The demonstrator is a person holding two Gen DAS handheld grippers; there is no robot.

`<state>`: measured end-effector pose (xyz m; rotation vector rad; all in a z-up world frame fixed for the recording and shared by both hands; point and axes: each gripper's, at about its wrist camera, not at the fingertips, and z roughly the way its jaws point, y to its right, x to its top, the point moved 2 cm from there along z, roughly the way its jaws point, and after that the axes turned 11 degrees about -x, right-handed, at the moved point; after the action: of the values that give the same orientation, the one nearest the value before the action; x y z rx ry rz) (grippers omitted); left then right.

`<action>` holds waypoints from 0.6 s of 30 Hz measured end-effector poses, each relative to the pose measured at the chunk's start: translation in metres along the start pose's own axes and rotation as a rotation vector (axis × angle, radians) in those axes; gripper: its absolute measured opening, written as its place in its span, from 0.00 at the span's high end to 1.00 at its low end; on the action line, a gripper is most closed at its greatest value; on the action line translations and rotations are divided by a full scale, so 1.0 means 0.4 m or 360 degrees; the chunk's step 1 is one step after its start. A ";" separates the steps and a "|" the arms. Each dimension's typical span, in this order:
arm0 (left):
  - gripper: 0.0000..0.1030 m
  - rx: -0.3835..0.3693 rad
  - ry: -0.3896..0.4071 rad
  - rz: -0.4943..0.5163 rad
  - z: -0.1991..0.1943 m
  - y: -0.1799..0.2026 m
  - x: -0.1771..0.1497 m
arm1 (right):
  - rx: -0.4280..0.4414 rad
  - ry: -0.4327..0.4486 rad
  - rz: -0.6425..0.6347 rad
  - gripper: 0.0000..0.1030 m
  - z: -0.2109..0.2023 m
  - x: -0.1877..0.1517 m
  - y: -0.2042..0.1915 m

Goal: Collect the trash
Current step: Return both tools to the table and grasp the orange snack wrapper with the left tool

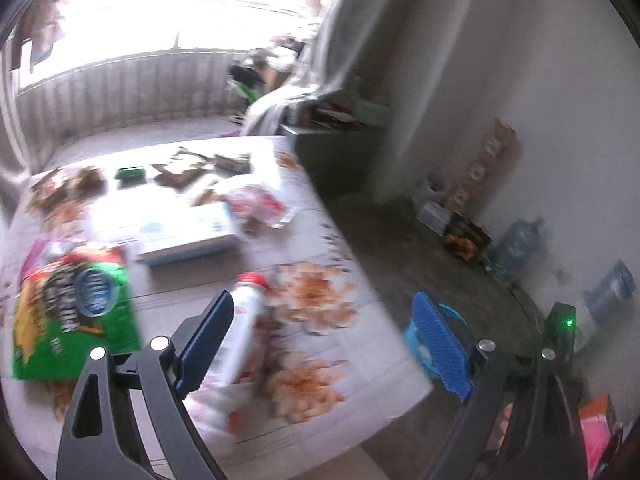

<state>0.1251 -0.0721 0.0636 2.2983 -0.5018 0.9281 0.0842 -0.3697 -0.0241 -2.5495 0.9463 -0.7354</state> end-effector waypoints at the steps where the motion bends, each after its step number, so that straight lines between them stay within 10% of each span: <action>1: 0.14 0.0025 0.0019 -0.0024 -0.015 -0.025 0.000 | 0.0003 -0.0007 -0.0015 0.25 -0.001 0.000 -0.013; 10: 0.14 0.0095 0.0063 -0.0146 -0.052 -0.156 -0.001 | 0.0055 -0.0050 -0.0196 0.25 0.031 0.043 -0.138; 18: 0.14 -0.0108 0.0017 -0.0152 -0.022 -0.246 0.146 | 0.0225 -0.0102 -0.0294 0.25 0.077 0.127 -0.273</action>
<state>0.2139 0.0003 0.0722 2.2345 -0.4091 0.8636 0.1902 -0.3206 0.0187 -2.5411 0.6218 -0.7383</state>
